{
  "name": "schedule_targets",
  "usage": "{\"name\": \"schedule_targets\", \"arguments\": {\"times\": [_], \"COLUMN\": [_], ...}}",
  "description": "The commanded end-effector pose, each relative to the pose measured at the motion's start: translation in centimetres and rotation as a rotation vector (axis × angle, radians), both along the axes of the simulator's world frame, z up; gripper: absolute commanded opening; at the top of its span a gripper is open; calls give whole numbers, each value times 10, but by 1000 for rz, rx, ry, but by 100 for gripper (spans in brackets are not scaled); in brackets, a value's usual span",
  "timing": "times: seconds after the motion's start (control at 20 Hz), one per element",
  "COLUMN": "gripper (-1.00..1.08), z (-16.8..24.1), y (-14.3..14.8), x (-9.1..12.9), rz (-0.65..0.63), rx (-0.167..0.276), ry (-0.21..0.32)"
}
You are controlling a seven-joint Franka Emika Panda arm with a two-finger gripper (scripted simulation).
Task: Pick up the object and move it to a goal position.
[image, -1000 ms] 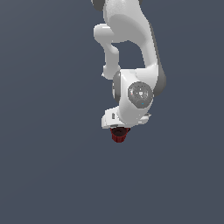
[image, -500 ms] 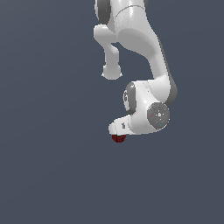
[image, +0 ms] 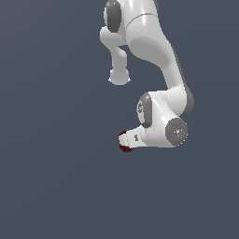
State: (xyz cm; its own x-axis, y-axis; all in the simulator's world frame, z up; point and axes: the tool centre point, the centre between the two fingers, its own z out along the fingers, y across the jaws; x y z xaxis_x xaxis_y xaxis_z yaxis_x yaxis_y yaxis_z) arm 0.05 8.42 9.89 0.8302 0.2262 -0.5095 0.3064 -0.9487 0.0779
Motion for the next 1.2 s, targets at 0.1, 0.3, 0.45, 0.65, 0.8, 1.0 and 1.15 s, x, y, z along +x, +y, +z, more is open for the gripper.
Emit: {"name": "schedule_targets", "arguments": {"times": [0.1,0.3,0.45,0.65,0.8,1.0,1.15], "gripper": [108,108,108,108,-100,-100,-100], "z": [0,-6,-13,-20,-21,-21,-21], "y": [0,-1,-3,-5,-5,-5,-5], "x": [0,-3,-8,-12,-13,-13,-13], "rz": [1,1,1,2,2,2,2], "rx": [-1,-1,-1,-2,-2,-2,-2], "ry": [2,3,3,4,4,4,4]}}
